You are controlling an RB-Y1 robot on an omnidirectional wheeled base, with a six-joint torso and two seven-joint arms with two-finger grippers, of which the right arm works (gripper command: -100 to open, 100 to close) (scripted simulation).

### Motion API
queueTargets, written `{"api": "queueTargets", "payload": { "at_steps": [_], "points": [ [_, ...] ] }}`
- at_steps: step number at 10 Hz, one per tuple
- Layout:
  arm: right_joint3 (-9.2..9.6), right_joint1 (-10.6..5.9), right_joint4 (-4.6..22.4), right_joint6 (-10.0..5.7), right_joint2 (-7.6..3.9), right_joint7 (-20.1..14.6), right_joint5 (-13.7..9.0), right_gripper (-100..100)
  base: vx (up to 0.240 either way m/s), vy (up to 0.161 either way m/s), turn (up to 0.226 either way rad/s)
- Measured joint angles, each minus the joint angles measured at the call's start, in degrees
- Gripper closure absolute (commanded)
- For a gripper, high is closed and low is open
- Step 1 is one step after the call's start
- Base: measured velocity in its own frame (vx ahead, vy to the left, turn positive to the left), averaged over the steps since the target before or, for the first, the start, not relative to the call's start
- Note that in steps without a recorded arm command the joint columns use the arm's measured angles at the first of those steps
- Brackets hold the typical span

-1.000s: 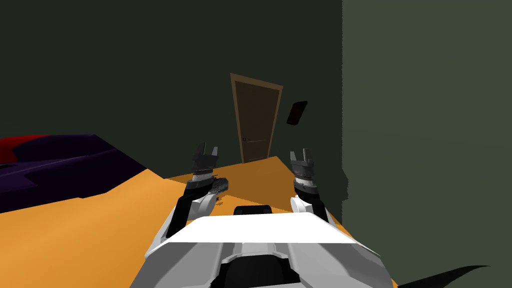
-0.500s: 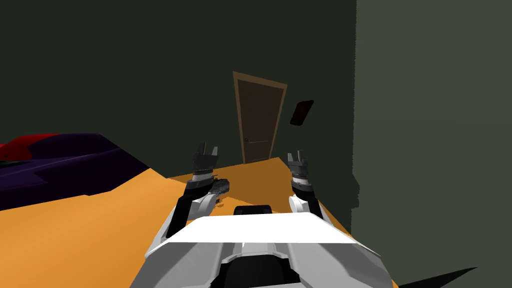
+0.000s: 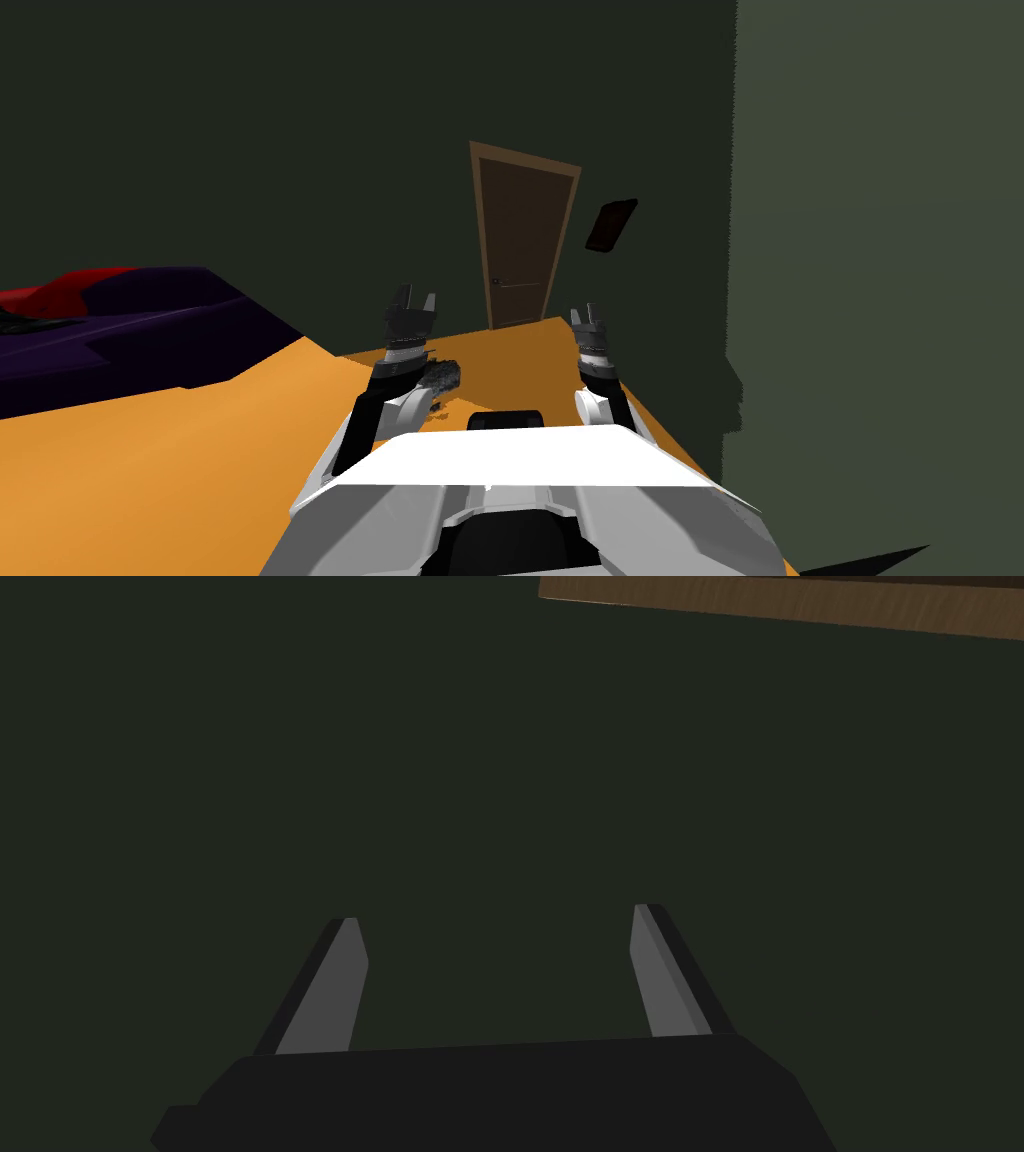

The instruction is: Pull the door open

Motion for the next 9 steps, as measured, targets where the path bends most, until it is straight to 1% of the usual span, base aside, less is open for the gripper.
{"api": "queueTargets", "payload": {
  "at_steps": [5,6,7,8,9],
  "points": [
    [-0.13,-2.30,5.08,0.26,-1.01,-0.17,-0.48,-100,0.091,0.040,0.049],
    [0.04,-3.12,6.88,0.03,-0.93,0.03,-0.43,-100,0.091,0.048,0.064],
    [-0.19,-3.63,8.24,-0.17,-1.36,-0.09,-0.66,-100,0.096,0.045,0.048],
    [-0.23,-4.05,9.47,-0.29,-1.59,-0.20,-0.79,-100,0.109,0.055,0.056],
    [-0.29,-4.82,10.92,-0.28,-1.77,-0.21,-0.90,-100,0.105,0.059,0.060]
  ]
}}
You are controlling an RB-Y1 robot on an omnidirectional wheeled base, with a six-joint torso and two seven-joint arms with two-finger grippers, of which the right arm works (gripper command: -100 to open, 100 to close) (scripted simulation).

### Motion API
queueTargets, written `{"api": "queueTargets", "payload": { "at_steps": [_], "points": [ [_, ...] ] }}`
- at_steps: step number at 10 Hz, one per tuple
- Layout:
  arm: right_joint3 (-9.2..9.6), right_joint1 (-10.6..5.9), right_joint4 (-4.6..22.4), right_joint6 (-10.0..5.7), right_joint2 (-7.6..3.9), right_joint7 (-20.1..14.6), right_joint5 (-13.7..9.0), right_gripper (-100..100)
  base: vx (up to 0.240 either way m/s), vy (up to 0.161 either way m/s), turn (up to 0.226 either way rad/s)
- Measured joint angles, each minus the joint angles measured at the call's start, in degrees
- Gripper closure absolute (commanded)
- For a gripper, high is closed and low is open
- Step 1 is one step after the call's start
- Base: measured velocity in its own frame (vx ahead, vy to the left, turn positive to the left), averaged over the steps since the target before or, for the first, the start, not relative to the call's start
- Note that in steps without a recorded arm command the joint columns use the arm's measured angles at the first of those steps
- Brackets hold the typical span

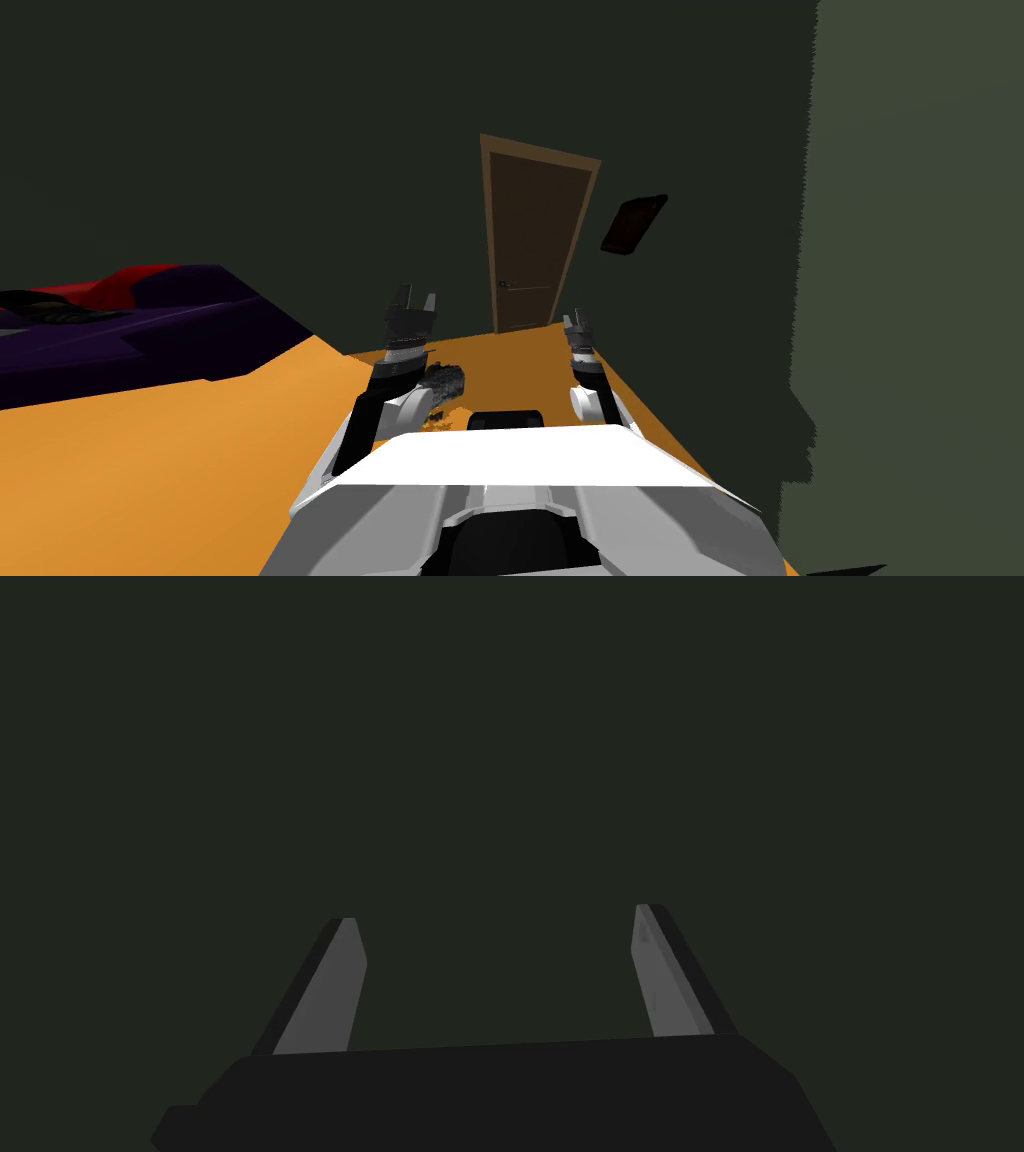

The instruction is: Pull the door open

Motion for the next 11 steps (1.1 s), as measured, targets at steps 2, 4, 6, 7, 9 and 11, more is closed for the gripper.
{"api": "queueTargets", "payload": {
  "at_steps": [2,4,6,7,9,11],
  "points": [
    [-0.51,-1.60,2.79,0.30,-0.83,-0.36,-0.47,-100,0.103,0.053,0.059],
    [-0.62,-2.68,5.58,0.19,-1.34,-0.48,-0.74,-100,0.103,0.050,0.055],
    [-0.61,-3.93,8.31,0.24,-1.64,-0.44,-0.93,-100,0.108,0.050,0.067],
    [-0.68,-4.83,10.23,-0.03,-1.81,-0.47,-1.05,-100,0.089,0.056,0.063],
    [-0.70,-5.60,12.97,-0.33,-2.32,-0.60,-1.31,-100,0.108,0.051,0.057],
    [-0.98,-7.50,16.47,-0.32,-2.89,-0.74,-1.64,-100,0.093,0.047,0.056]
  ]
}}
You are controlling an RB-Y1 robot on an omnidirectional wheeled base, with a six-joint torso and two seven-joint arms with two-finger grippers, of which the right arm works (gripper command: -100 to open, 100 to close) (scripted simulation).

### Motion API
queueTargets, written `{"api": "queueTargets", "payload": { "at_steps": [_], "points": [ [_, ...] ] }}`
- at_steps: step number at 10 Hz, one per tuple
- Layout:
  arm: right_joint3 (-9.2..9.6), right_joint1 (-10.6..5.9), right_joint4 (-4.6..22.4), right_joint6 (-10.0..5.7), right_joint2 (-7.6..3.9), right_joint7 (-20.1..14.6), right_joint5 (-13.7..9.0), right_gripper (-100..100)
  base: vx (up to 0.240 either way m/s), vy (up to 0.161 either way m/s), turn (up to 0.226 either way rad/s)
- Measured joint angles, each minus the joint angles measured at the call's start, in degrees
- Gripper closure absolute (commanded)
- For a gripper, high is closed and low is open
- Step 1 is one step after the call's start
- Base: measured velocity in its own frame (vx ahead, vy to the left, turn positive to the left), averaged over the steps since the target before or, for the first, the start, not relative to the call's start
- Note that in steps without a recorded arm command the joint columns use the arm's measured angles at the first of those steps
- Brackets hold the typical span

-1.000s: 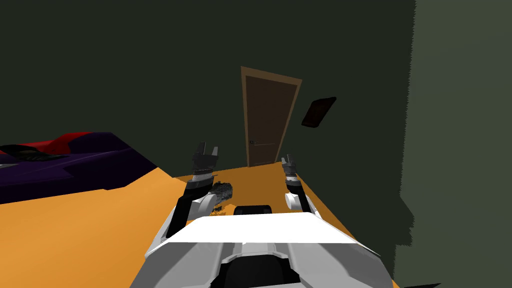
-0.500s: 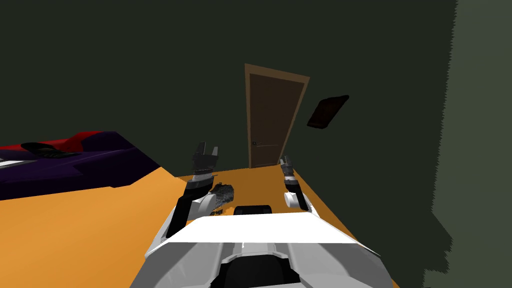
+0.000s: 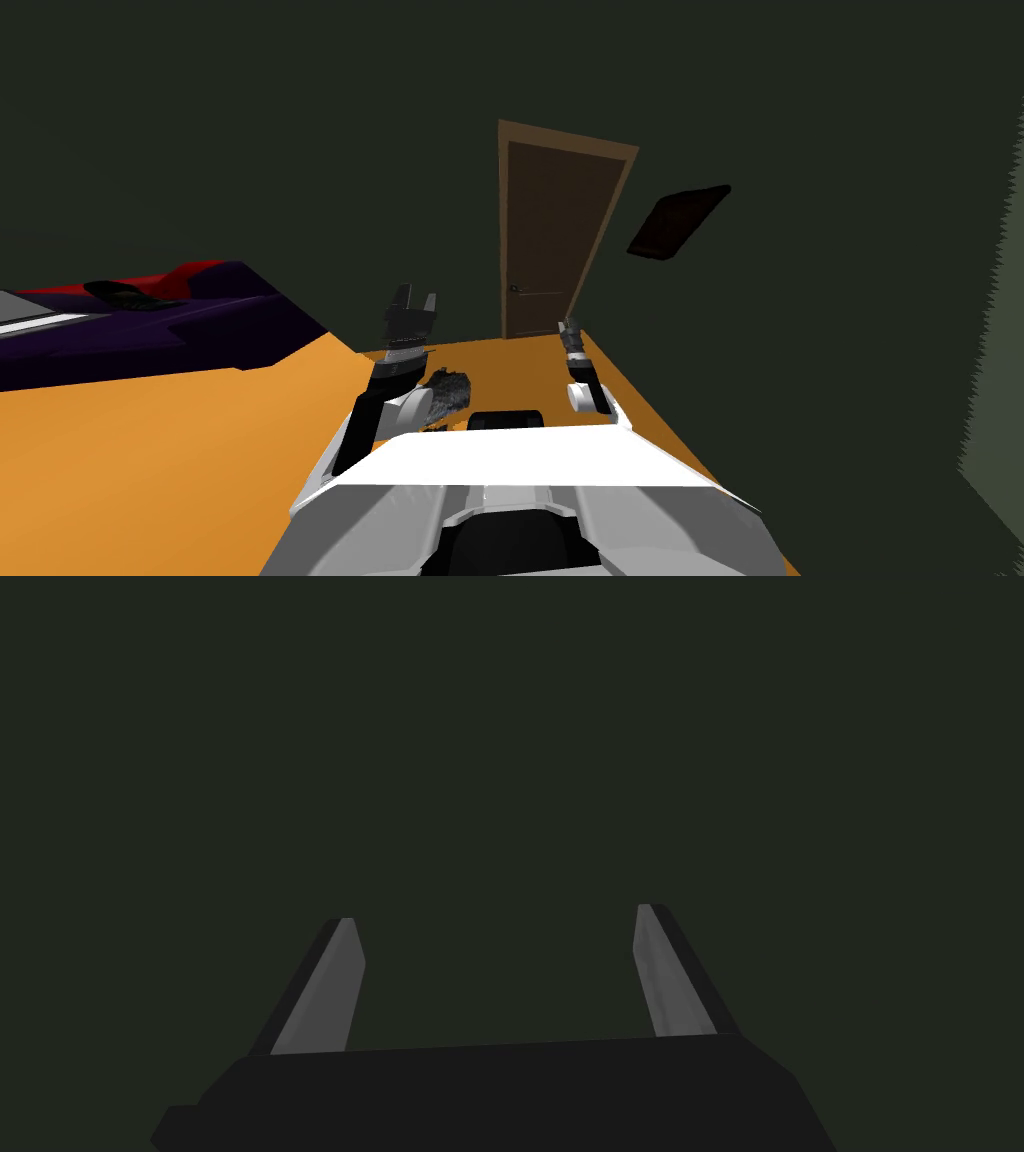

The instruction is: Pull the door open

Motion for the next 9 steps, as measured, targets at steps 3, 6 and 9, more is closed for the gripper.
{"api": "queueTargets", "payload": {
  "at_steps": [3,6,9],
  "points": [
    [-0.31,-2.53,4.97,0.07,-0.73,-0.20,-0.47,-100,0.115,0.036,0.073],
    [-0.39,-4.30,9.39,-0.02,-1.29,-0.22,-0.82,-100,0.107,0.052,0.057],
    [-0.57,-6.57,14.40,-0.35,-1.78,-0.28,-1.20,-100,0.104,0.039,0.065]
  ]
}}
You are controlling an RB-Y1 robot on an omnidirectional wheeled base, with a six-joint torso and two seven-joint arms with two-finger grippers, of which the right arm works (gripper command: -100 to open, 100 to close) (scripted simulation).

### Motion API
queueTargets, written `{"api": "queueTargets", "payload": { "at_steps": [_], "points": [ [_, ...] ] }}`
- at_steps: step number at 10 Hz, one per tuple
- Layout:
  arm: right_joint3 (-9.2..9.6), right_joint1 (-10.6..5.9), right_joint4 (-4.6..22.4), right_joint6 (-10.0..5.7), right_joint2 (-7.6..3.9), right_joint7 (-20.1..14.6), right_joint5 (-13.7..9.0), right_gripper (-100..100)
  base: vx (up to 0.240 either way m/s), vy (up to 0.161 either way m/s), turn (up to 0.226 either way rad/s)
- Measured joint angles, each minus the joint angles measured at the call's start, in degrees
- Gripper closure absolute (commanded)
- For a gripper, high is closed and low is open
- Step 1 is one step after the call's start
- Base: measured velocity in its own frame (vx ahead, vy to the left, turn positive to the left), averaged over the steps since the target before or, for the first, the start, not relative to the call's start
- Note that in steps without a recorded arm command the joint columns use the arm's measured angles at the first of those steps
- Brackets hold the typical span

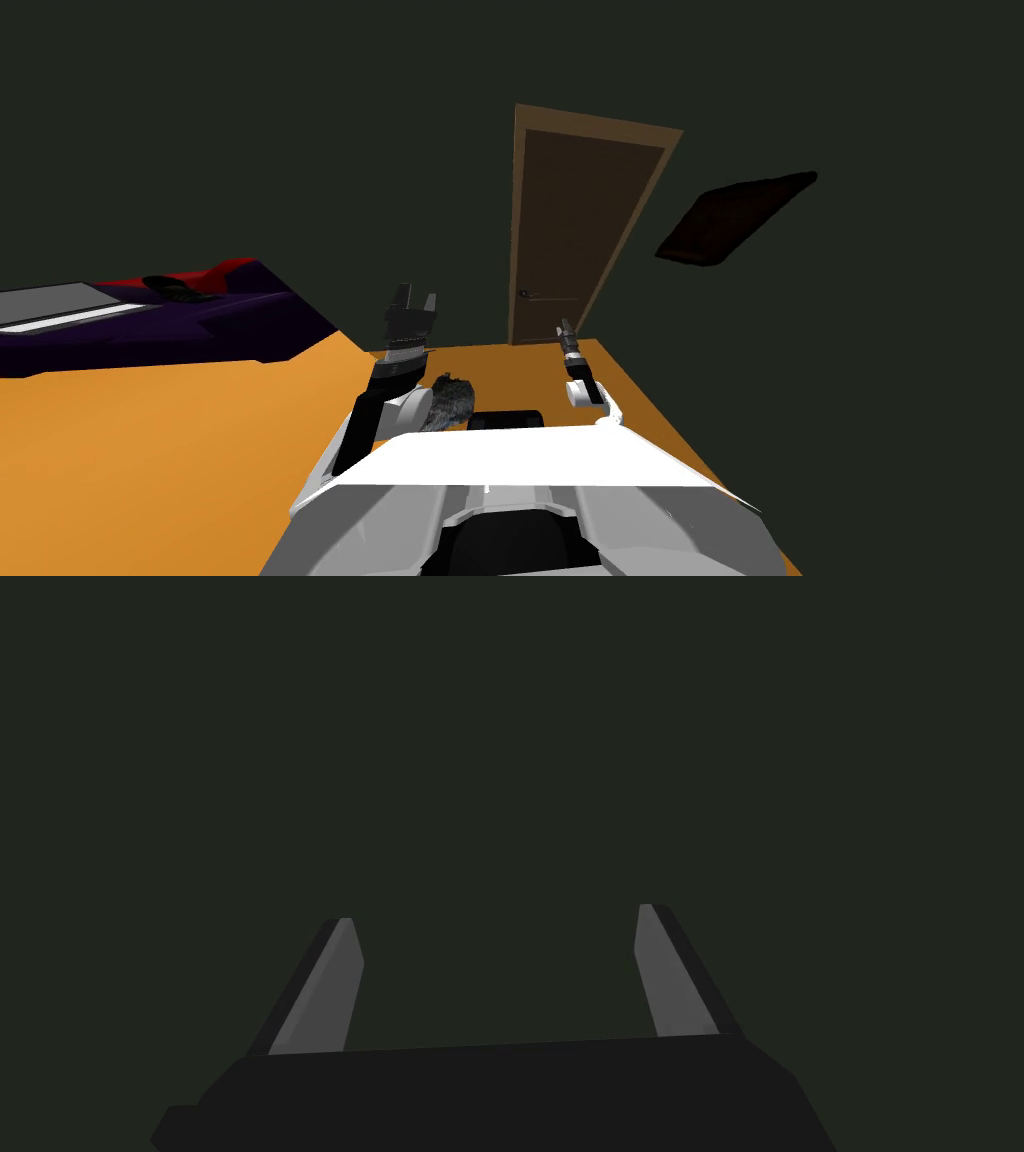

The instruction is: Pull the door open

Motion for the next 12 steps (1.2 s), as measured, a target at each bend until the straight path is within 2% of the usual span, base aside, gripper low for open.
{"api": "queueTargets", "payload": {
  "at_steps": [3,8,12],
  "points": [
    [-0.22,-1.70,3.86,0.27,-0.83,-0.26,-0.46,-100,0.116,0.032,0.057],
    [-0.56,-5.36,12.15,-0.51,-1.82,-0.49,-1.11,-100,0.106,0.034,0.055],
    [-0.76,-7.43,16.94,-0.44,-2.47,-0.58,-1.56,-100,0.110,0.017,0.049]
  ]
}}
